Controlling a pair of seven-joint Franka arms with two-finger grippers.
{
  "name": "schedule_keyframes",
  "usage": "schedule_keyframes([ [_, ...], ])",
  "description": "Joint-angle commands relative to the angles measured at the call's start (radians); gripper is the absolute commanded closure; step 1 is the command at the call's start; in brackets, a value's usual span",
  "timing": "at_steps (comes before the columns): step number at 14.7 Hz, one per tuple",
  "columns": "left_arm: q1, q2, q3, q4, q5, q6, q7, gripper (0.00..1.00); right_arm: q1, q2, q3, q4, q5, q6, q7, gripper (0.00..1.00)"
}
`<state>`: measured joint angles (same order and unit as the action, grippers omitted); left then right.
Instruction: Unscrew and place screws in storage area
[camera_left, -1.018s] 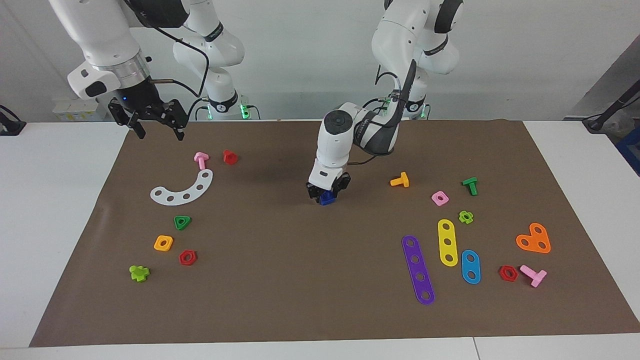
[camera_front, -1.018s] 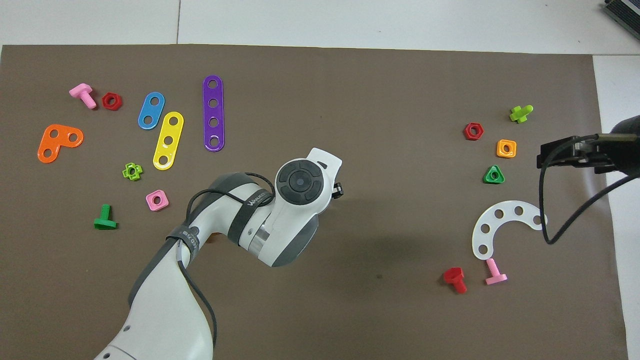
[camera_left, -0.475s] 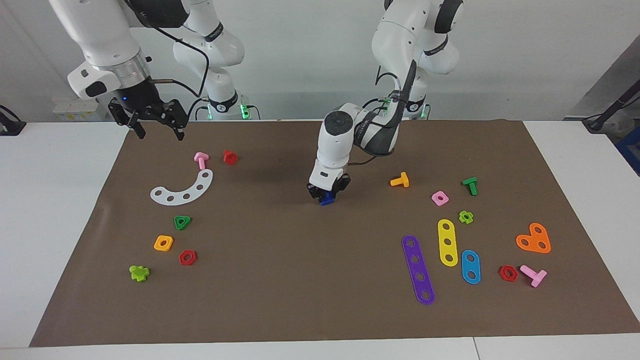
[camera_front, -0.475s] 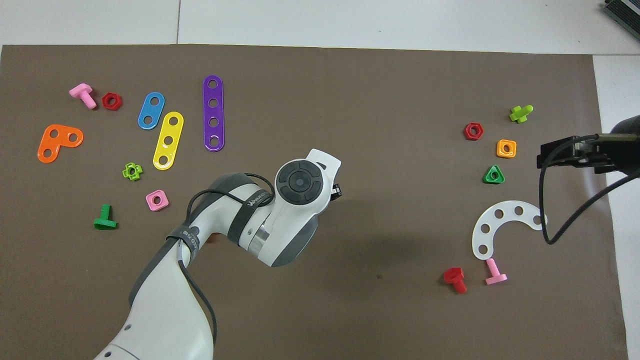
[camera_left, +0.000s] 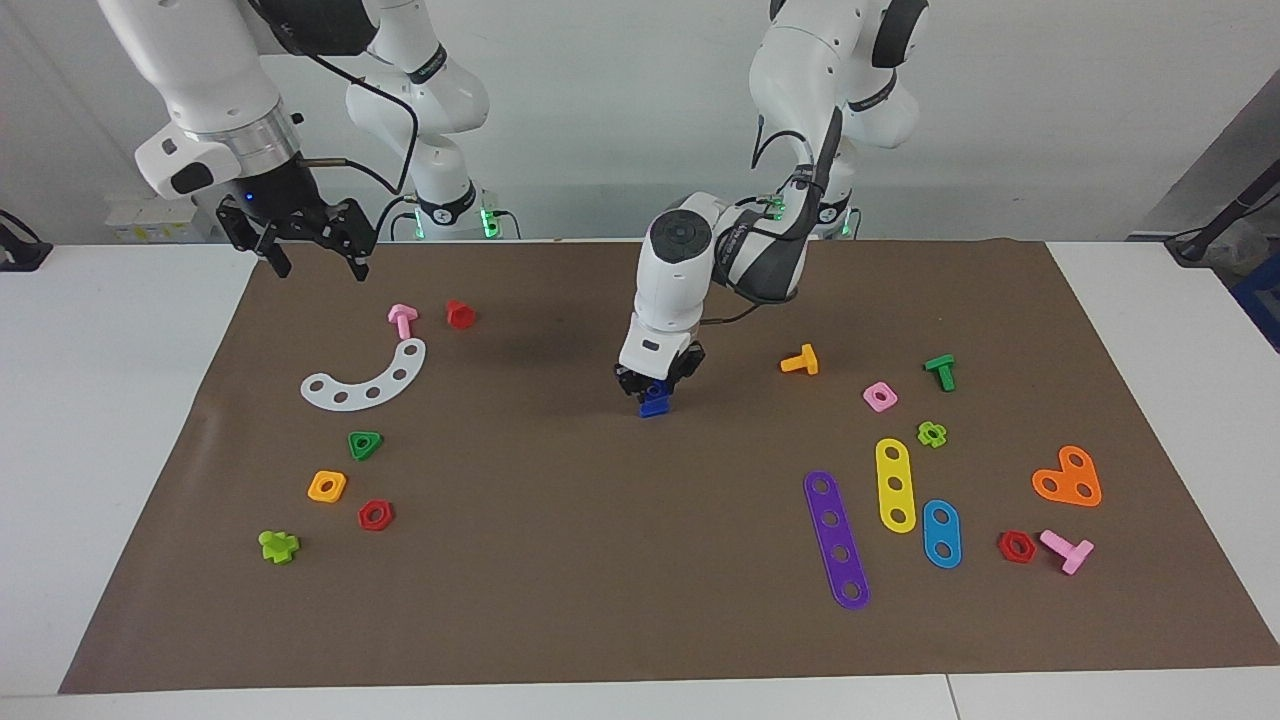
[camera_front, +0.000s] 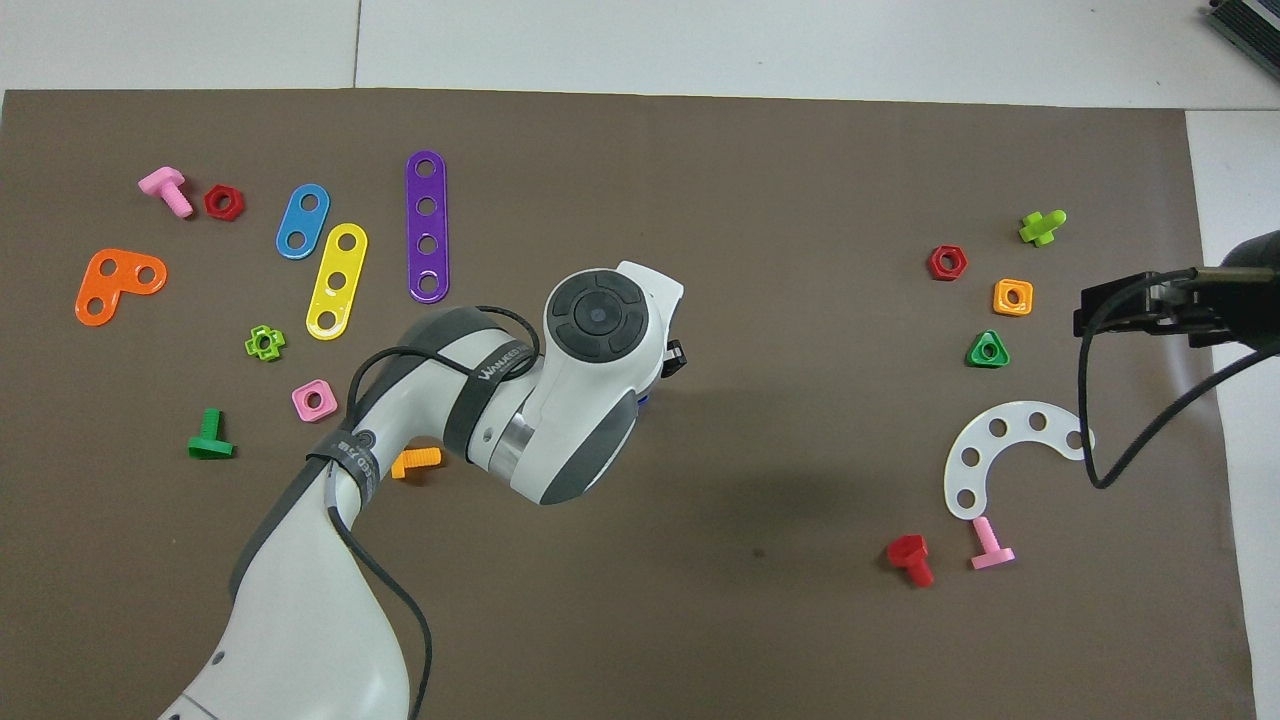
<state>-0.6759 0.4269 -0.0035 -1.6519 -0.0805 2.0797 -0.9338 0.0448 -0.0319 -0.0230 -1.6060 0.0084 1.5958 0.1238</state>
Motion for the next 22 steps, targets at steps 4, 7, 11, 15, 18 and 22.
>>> schedule_keyframes([
  [4,0.133,0.070,-0.001,0.208,-0.071,-0.248,0.140,1.00,-0.013,-0.003,0.005,0.005,0.025,-0.016,-0.033,0.00],
  [7,0.231,0.040,0.000,0.195,-0.079,-0.306,0.326,1.00,-0.013,-0.003,0.005,0.005,0.025,-0.016,-0.033,0.00],
  [11,0.381,-0.013,0.002,0.056,-0.079,-0.288,0.683,1.00,-0.013,-0.003,0.005,0.005,0.025,-0.016,-0.033,0.00],
  [15,0.406,-0.074,0.011,-0.150,-0.071,-0.118,0.799,1.00,-0.013,-0.003,0.005,0.005,0.025,-0.016,-0.033,0.00],
  [18,0.406,-0.103,0.013,-0.261,-0.065,0.000,0.835,1.00,-0.013,-0.003,0.005,0.005,0.025,-0.016,-0.033,0.00],
  [22,0.418,-0.106,0.013,-0.264,-0.038,0.008,0.862,0.17,-0.013,-0.003,0.005,0.005,0.025,-0.016,-0.033,0.00],
])
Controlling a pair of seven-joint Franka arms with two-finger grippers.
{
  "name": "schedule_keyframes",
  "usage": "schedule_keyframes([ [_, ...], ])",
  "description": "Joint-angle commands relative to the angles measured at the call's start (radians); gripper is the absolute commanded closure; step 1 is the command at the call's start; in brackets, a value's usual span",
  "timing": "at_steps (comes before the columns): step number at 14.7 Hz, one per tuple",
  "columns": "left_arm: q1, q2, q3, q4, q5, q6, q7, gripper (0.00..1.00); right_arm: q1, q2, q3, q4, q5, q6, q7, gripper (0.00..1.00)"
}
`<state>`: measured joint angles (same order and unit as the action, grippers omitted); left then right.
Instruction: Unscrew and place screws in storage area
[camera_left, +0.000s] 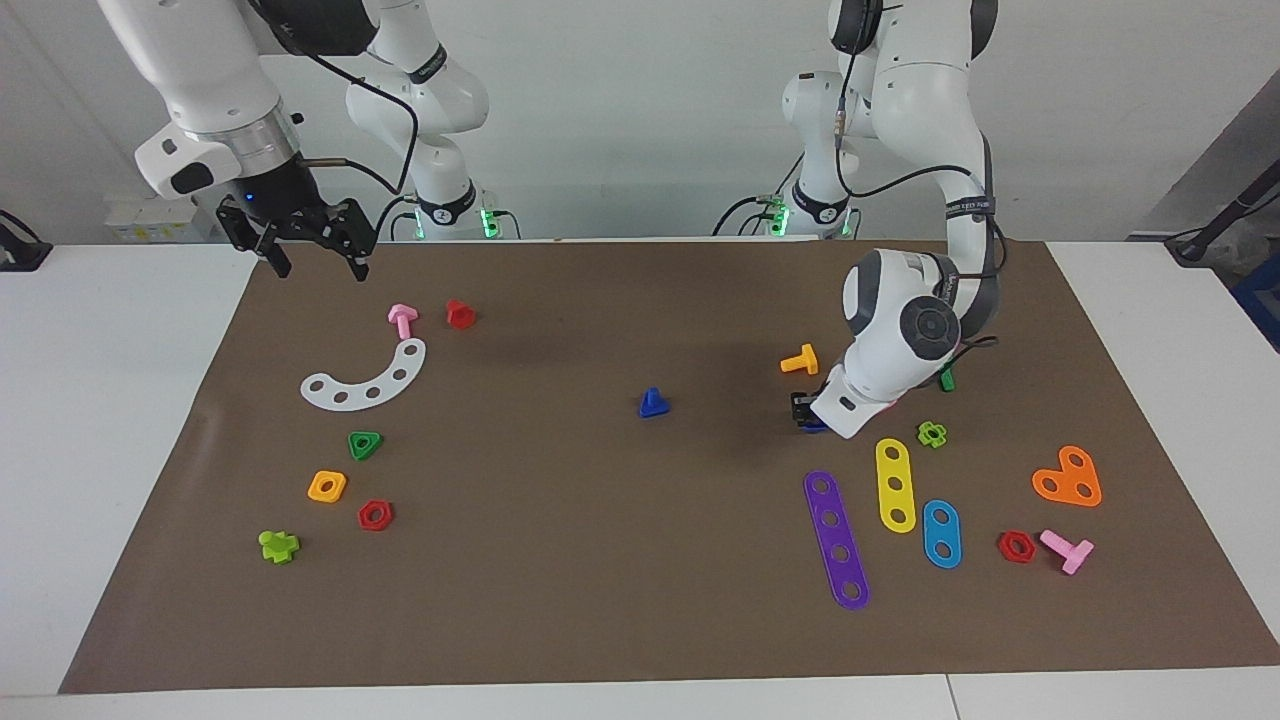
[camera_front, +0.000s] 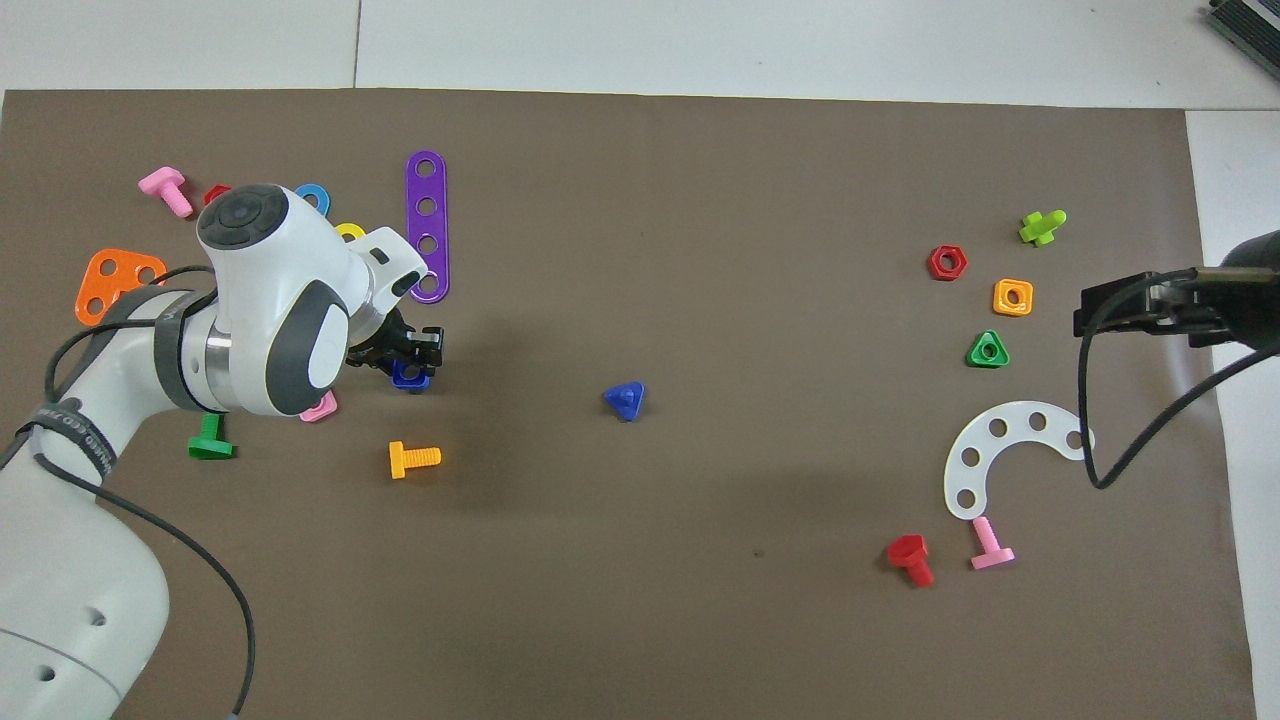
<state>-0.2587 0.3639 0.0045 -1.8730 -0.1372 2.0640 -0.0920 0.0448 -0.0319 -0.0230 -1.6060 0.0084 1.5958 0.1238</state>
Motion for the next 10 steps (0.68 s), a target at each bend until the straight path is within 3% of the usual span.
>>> schedule_keyframes([
  [1,0.002,-0.042,0.005,-0.034,0.036,0.019,0.020,0.06,-0.013,-0.003,0.005,0.005,0.025,-0.016,-0.033,0.00],
  [5,0.056,-0.052,0.006,0.052,0.039,-0.059,0.029,0.01,-0.019,-0.003,0.003,0.005,0.024,-0.008,-0.038,0.00],
  [7,0.105,-0.091,0.006,0.139,0.042,-0.206,0.032,0.01,-0.011,-0.002,0.008,0.005,0.018,-0.004,-0.032,0.00],
  [10,0.199,-0.230,0.006,0.152,0.047,-0.381,0.064,0.01,0.030,0.001,0.032,0.005,0.007,0.015,-0.003,0.01],
])
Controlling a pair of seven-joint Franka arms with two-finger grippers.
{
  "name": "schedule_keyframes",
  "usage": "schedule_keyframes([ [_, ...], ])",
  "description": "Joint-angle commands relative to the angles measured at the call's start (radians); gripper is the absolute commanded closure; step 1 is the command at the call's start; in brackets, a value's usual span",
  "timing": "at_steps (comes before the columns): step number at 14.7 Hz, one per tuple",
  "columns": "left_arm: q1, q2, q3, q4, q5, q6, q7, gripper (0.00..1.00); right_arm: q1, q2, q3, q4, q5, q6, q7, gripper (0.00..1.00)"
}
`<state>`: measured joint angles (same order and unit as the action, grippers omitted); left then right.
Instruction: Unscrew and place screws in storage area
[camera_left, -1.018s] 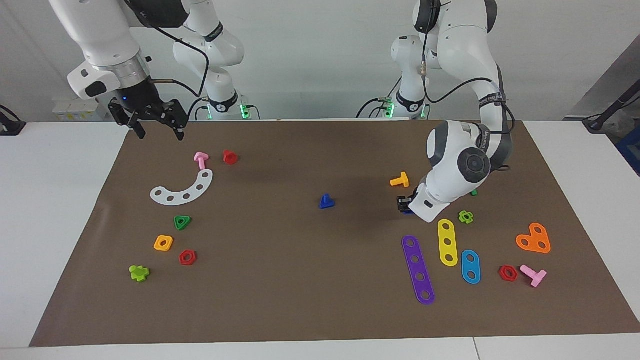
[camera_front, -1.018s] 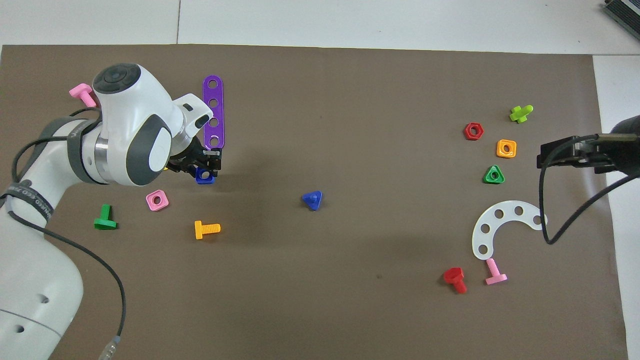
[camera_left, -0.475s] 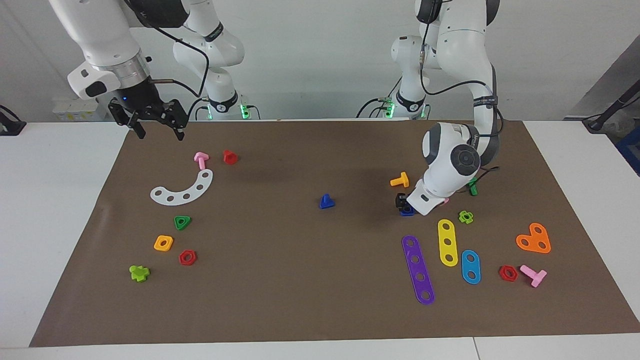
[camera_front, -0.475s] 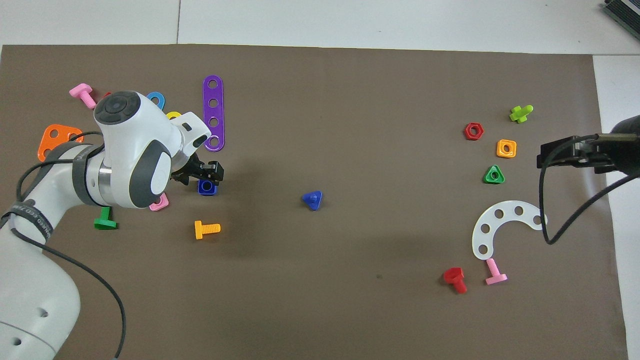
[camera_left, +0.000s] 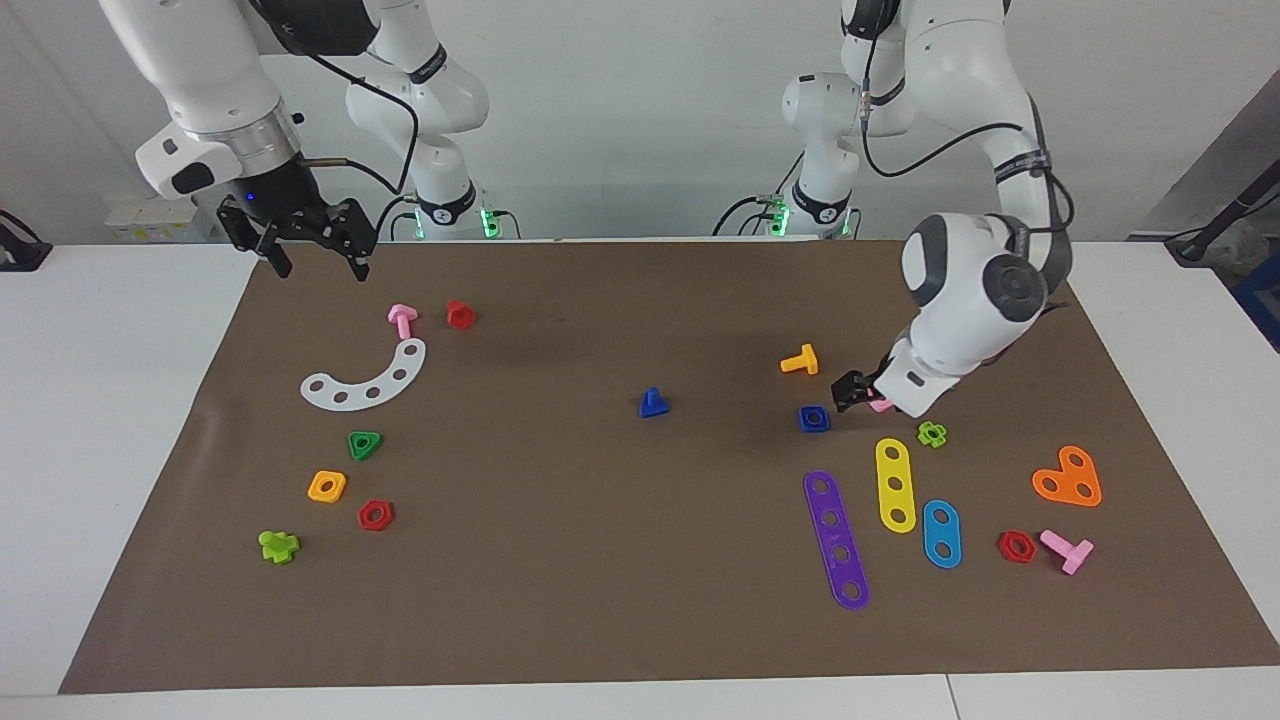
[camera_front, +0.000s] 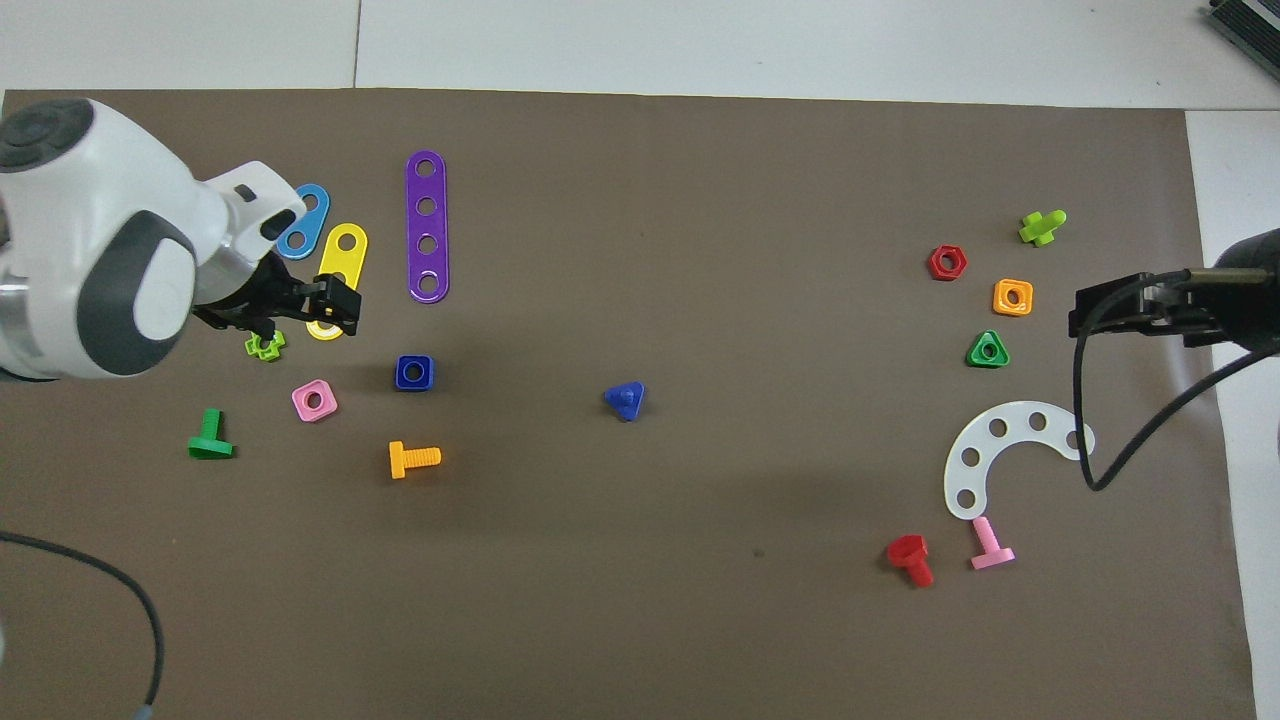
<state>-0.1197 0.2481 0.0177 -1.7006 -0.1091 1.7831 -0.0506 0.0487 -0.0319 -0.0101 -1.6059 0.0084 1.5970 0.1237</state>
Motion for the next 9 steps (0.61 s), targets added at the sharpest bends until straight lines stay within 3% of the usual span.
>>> schedule_keyframes([
  [1,0.074,-0.156,-0.004,-0.022,0.031,-0.150,0.024,0.01,0.054,0.004,0.019,0.003,0.007,0.030,0.029,0.01],
  [3,0.086,-0.235,-0.004,-0.039,0.115,-0.214,0.028,0.01,0.123,0.010,0.019,-0.014,0.005,0.075,0.111,0.01],
  [6,0.110,-0.355,-0.001,-0.123,0.126,-0.228,0.026,0.01,0.216,0.012,0.019,-0.081,0.005,0.168,0.200,0.02],
  [9,0.106,-0.372,-0.004,-0.087,0.126,-0.215,0.009,0.00,0.313,0.067,0.019,-0.082,-0.002,0.237,0.301,0.03],
])
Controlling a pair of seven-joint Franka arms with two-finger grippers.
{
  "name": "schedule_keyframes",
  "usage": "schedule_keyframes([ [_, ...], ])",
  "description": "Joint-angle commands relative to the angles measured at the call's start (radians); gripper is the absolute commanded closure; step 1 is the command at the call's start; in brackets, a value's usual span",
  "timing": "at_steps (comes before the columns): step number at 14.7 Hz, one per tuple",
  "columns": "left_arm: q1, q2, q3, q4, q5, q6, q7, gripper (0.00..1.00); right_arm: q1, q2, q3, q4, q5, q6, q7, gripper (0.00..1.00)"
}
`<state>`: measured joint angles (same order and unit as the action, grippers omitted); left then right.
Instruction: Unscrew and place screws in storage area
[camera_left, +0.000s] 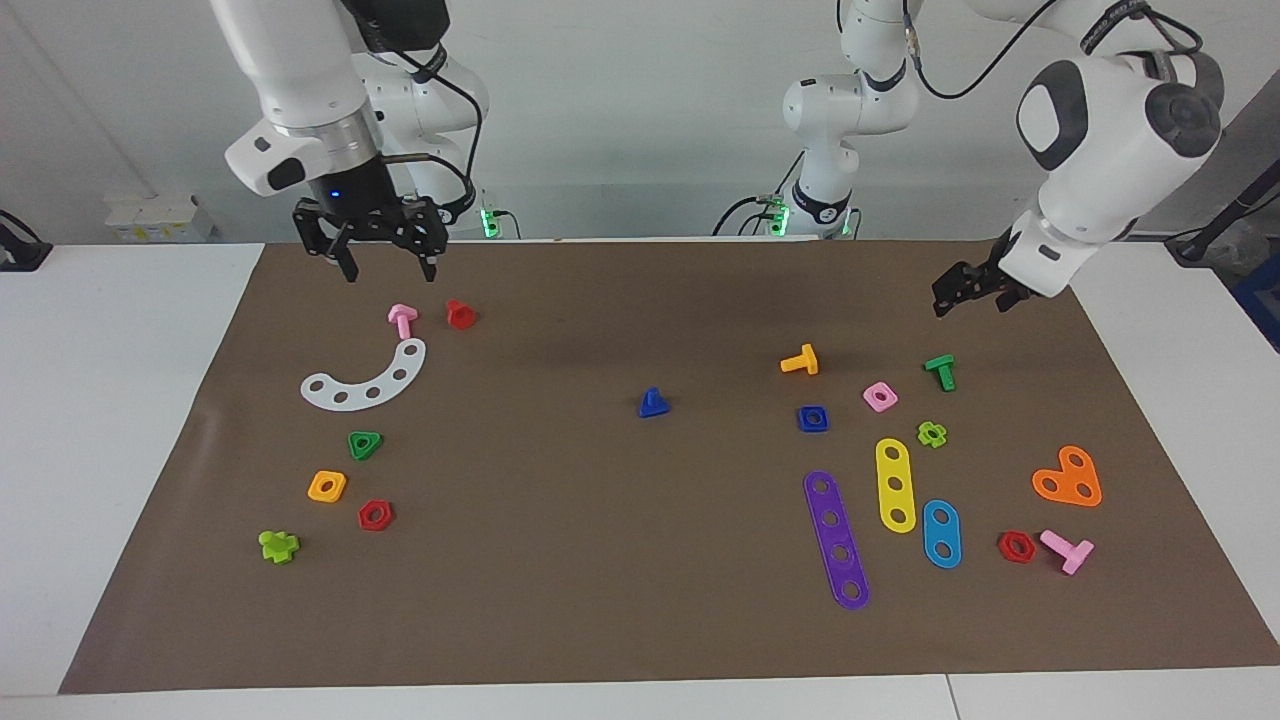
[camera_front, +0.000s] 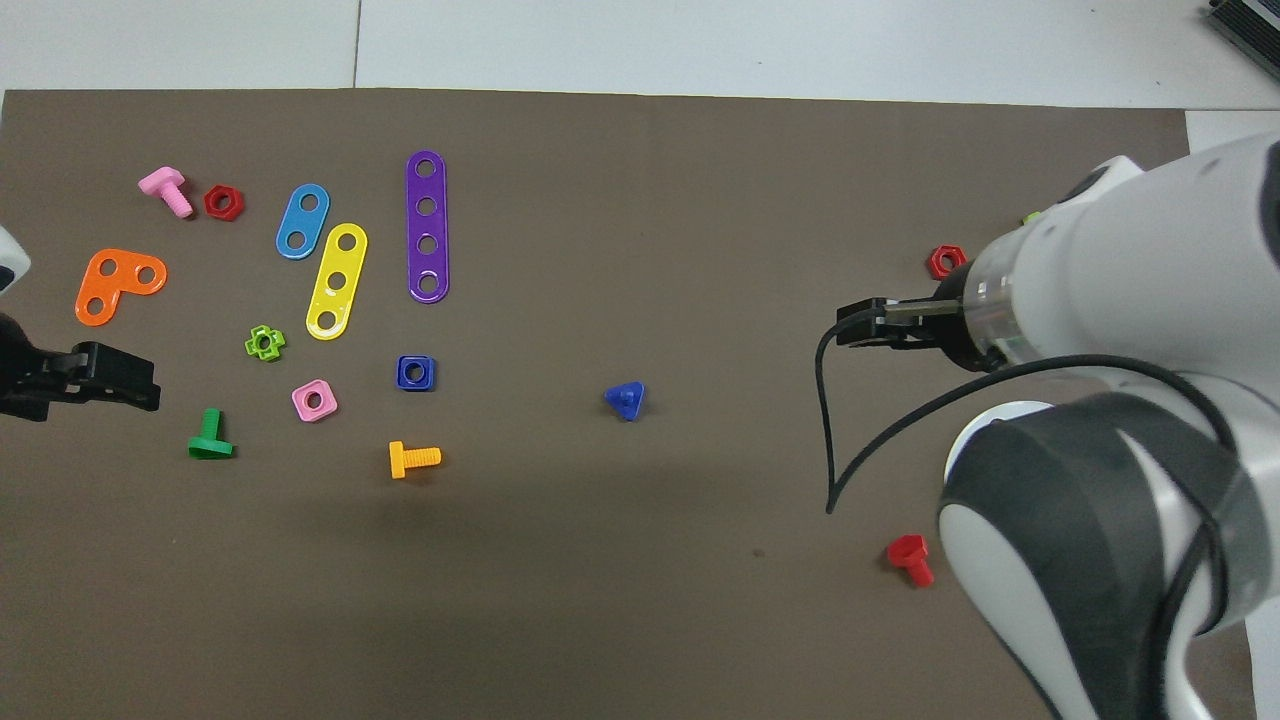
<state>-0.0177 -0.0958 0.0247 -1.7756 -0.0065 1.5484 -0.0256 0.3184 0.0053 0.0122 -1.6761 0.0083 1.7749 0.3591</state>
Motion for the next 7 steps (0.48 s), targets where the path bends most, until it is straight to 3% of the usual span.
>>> schedule_keyframes([
  [1,-0.001,-0.027,-0.012,0.014,0.022,0.025,-0.014,0.00,0.074,0.056,-0.003,-0.011,-0.004,0.087,0.102,0.03],
  [3,-0.001,-0.016,-0.014,0.067,0.022,0.033,-0.001,0.00,0.134,0.108,-0.003,-0.010,-0.013,0.145,0.162,0.04],
  [7,-0.001,-0.018,-0.016,0.059,0.020,0.070,0.001,0.00,0.238,0.218,-0.003,-0.010,-0.039,0.271,0.280,0.06],
])
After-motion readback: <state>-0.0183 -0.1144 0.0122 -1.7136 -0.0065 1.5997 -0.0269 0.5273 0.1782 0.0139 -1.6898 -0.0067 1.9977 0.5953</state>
